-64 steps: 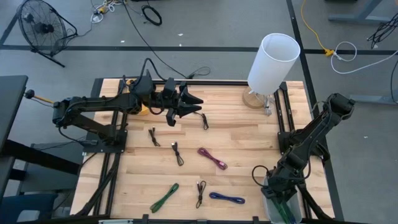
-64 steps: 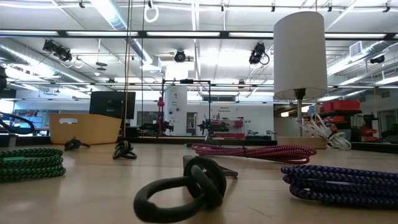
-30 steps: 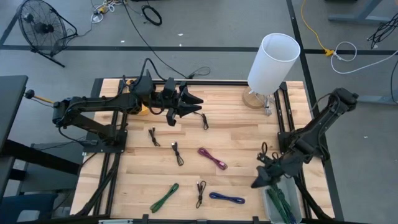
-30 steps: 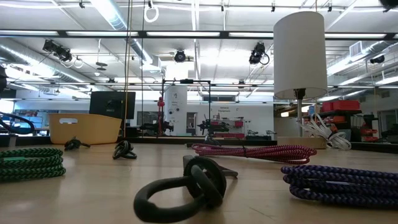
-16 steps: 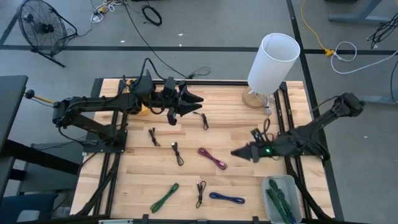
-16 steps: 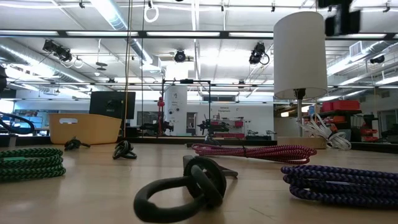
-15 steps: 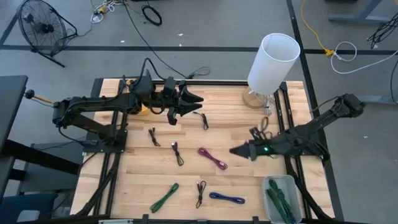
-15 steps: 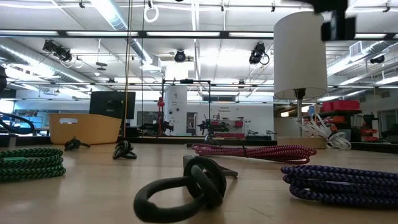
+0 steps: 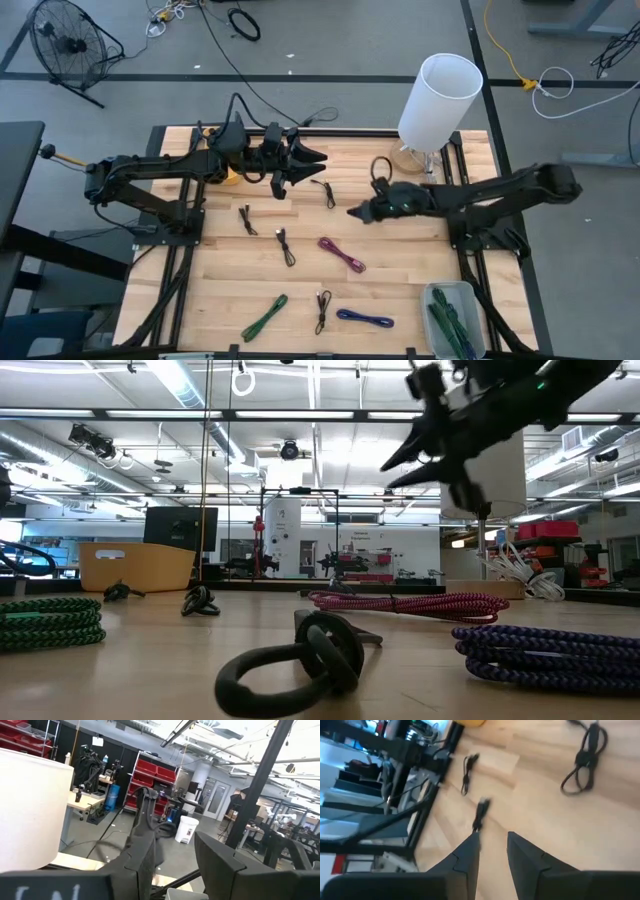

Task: Pick & Place USB Port
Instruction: Put the black charger cable into the yellow bin

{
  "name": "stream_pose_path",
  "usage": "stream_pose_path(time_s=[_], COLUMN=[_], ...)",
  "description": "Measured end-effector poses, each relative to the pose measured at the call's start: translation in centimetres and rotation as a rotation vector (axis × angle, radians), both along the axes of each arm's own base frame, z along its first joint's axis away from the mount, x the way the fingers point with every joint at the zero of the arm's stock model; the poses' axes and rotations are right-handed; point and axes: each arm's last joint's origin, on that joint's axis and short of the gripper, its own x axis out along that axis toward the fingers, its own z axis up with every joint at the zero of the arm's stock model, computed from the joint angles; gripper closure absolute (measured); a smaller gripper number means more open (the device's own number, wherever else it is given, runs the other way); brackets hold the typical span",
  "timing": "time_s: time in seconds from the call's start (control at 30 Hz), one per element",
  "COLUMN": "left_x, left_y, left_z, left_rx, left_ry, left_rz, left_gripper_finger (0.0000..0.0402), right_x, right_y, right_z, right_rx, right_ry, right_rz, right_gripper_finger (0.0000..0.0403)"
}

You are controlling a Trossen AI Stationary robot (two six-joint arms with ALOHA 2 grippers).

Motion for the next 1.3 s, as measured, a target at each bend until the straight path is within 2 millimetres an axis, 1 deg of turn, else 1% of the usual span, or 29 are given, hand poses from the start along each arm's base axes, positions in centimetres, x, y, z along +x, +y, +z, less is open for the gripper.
stream_pose_path(time_s=[0.13, 0.3, 0.4, 0.47, 0.57, 0.67, 0.77, 0.87, 1.03, 1.2, 1.3], left_x=[0.0, 0.0, 0.1, 0.1, 0.1, 0.1, 0.1, 0.1, 0.1, 0.2, 0.2], left_y=[0.0, 0.0, 0.0, 0.0, 0.0, 0.0, 0.0, 0.0, 0.0, 0.0, 0.0], left_z=[0.0, -0.2, -0.3, -0.4, -0.5, -0.5, -0.5, -0.6, -0.8, -0.9, -0.9], left_rx=[0.000, -0.004, -0.005, -0.007, -0.008, -0.008, -0.009, -0.010, -0.013, -0.014, -0.014], left_ry=[0.004, 0.023, 0.032, 0.041, 0.051, 0.053, 0.057, 0.065, 0.083, 0.097, 0.097], left_rz=[0.000, 0.000, 0.000, 0.000, 0.000, -0.001, -0.003, -0.004, -0.004, -0.004, -0.004], left_gripper_finger=[0.0260, 0.0260, 0.0260, 0.0260, 0.0260, 0.0260, 0.0260, 0.0260, 0.0260, 0.0260, 0.0260], right_x=[1.5, 3.3, 4.4, 5.4, 7.1, 8.4, 8.7, 8.8, 9.1, 8.5, 8.4], right_y=[-2.3, -4.6, -5.7, -6.5, -7.4, -8.2, -9.4, -10.2, -10.1, -9.7, -9.7], right_z=[-1.1, -3.1, -4.5, -5.0, -5.4, -5.4, -5.1, -4.4, -3.8, -4.4, -4.6], right_rx=[0.003, 0.004, -0.008, 0.006, 0.008, -0.025, -0.032, -0.044, -0.081, -0.083, -0.078], right_ry=[-0.046, -0.114, -0.086, -0.076, -0.055, 0.011, 0.127, 0.219, 0.259, 0.367, 0.383], right_rz=[0.007, 0.028, 0.056, 0.076, 0.114, 0.139, 0.159, 0.161, 0.136, 0.104, 0.102], right_gripper_finger=[0.0300, 0.0280, 0.0262, 0.0249, 0.0231, 0.0221, 0.0220, 0.0221, 0.0222, 0.0222, 0.0222])
